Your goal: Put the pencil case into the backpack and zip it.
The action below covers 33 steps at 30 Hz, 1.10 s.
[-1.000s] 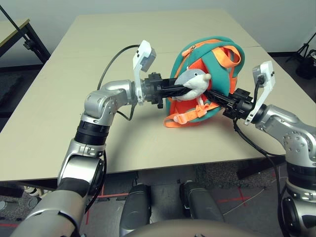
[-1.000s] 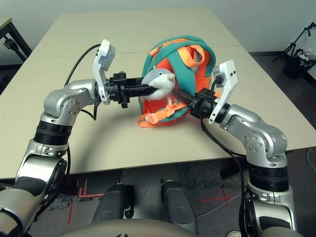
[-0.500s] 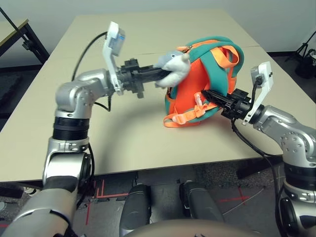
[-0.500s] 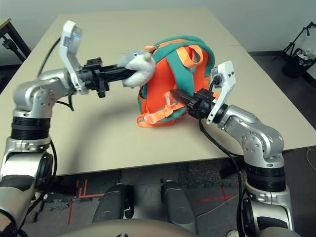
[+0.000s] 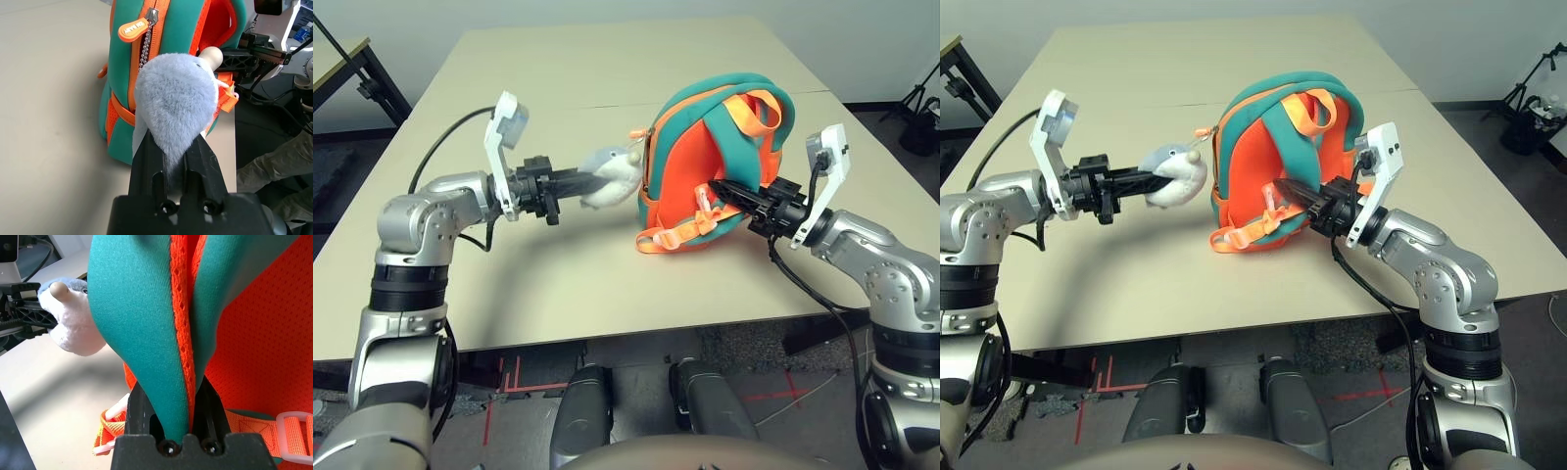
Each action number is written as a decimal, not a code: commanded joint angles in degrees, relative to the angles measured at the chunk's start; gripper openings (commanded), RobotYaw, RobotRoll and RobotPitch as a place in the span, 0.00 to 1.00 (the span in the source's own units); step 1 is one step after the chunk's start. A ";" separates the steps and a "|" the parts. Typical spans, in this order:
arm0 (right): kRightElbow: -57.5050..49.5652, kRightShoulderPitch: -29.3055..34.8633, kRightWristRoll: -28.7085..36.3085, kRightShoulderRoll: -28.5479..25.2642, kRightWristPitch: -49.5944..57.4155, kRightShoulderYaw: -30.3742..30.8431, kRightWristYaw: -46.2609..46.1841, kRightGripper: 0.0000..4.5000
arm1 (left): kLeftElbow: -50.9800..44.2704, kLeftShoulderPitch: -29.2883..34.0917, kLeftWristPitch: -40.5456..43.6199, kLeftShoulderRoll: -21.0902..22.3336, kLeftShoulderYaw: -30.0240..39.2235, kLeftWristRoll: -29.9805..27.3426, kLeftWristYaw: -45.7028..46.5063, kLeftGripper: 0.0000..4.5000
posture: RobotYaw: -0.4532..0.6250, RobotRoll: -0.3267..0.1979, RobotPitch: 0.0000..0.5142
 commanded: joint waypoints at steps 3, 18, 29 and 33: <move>0.09 -0.36 0.30 0.05 0.01 1.18 1.04 0.05 | 5.76 5.24 -0.62 -1.25 -2.21 2.76 0.30 0.02 | 0.29 0.62 0.17; 0.49 -0.64 -0.20 -1.85 0.21 1.31 2.22 0.05 | 5.15 4.13 9.45 -4.26 8.86 -8.26 5.76 0.30 | 0.30 0.62 0.18; 4.97 -2.11 -0.96 -21.11 -0.28 0.03 19.79 0.99 | 2.33 10.36 16.45 7.08 18.95 -12.79 7.07 1.00 | 0.34 0.62 0.18; 11.71 -2.22 -2.16 -29.17 -1.78 -1.51 27.82 0.99 | 2.31 13.36 14.16 9.51 24.02 -11.56 8.52 1.00 | 0.35 0.62 0.18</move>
